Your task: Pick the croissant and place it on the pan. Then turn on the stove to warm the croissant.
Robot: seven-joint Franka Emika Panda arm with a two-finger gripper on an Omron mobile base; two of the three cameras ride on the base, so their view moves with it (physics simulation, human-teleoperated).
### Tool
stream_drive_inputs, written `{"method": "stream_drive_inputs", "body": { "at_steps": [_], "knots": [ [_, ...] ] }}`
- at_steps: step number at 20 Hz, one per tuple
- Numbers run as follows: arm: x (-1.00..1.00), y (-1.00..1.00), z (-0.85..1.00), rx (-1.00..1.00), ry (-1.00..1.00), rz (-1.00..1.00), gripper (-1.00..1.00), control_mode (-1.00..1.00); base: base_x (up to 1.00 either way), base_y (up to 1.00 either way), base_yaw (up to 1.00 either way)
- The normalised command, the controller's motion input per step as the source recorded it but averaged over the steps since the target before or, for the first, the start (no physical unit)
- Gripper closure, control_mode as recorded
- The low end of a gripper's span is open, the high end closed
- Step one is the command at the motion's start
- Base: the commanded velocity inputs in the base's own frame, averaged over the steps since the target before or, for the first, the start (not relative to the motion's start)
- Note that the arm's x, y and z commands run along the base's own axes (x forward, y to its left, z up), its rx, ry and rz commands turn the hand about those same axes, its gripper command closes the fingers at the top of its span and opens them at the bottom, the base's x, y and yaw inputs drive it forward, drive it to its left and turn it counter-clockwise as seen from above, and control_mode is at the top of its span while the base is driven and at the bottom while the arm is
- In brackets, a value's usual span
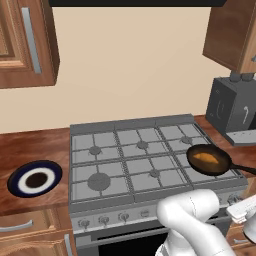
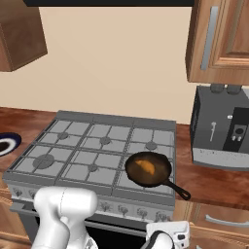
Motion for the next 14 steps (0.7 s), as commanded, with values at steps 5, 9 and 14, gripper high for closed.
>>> {"method": "stream_drive_inputs", "body": {
  "at_steps": [5, 9, 14],
  "knots": [
    [0.0, -0.11, -0.11, -0.2, -0.18, 0.32, 1.0, -1.0, 0.0, 0.0, 0.0],
    [0.0, -0.13, -0.02, -0.21, -0.08, 0.35, 1.0, -1.0, 0.0, 0.0, 0.0],
    [0.05, -0.02, 0.0, -0.07, -0.01, 0.34, 1.0, -1.0, 0.0, 0.0, 0.0]
  ]
}}
